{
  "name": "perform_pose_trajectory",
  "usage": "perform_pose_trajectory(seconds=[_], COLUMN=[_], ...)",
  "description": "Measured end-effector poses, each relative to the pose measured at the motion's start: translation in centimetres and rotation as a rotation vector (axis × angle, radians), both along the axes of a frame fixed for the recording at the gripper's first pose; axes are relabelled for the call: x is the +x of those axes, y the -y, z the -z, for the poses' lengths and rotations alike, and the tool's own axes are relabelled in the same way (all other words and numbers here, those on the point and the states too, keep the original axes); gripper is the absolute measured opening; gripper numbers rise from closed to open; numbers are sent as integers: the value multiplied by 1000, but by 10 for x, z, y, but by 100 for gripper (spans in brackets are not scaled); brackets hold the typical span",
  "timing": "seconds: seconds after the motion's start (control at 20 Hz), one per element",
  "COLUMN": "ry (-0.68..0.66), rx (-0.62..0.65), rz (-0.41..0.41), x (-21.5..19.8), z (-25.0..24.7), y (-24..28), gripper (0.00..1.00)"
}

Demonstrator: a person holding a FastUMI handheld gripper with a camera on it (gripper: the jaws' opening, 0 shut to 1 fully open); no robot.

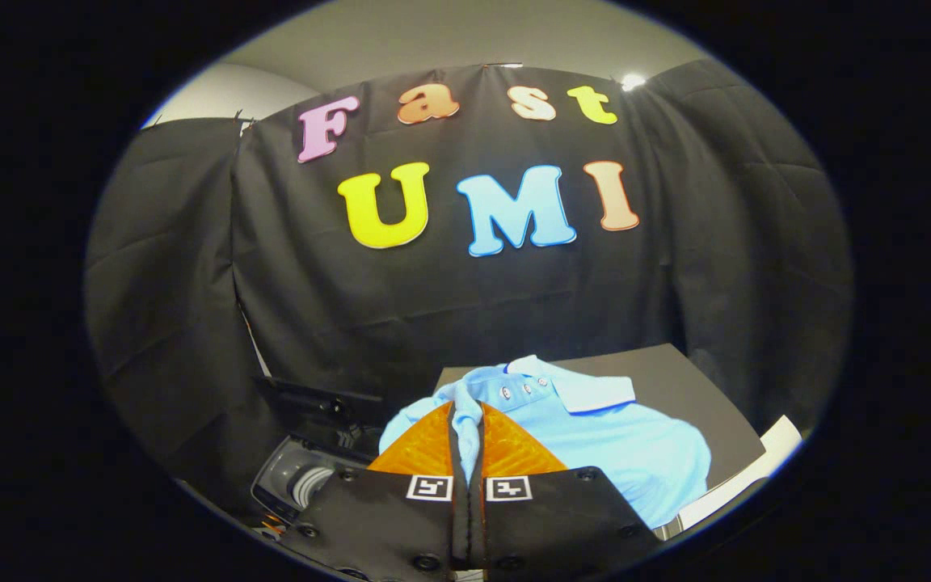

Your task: Put the clothes into the washing machine and then close the washing machine lid.

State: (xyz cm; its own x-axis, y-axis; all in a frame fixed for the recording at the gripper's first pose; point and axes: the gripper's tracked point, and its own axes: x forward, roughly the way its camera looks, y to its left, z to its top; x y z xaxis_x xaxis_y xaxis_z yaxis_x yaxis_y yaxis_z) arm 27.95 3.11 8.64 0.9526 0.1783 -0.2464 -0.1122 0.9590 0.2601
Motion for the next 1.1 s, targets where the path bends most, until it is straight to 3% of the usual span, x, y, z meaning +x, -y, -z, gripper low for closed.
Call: perform_pose_trajectory(seconds=[0.25, 0.45, 1.1], ry=[70, 105, 146], rx=[11, 27, 35], rz=[34, 12, -262], x=[4, -1, -7], z=[-52, -79, -111], y=[7, -11, -177], gripper=[1, 1, 1])
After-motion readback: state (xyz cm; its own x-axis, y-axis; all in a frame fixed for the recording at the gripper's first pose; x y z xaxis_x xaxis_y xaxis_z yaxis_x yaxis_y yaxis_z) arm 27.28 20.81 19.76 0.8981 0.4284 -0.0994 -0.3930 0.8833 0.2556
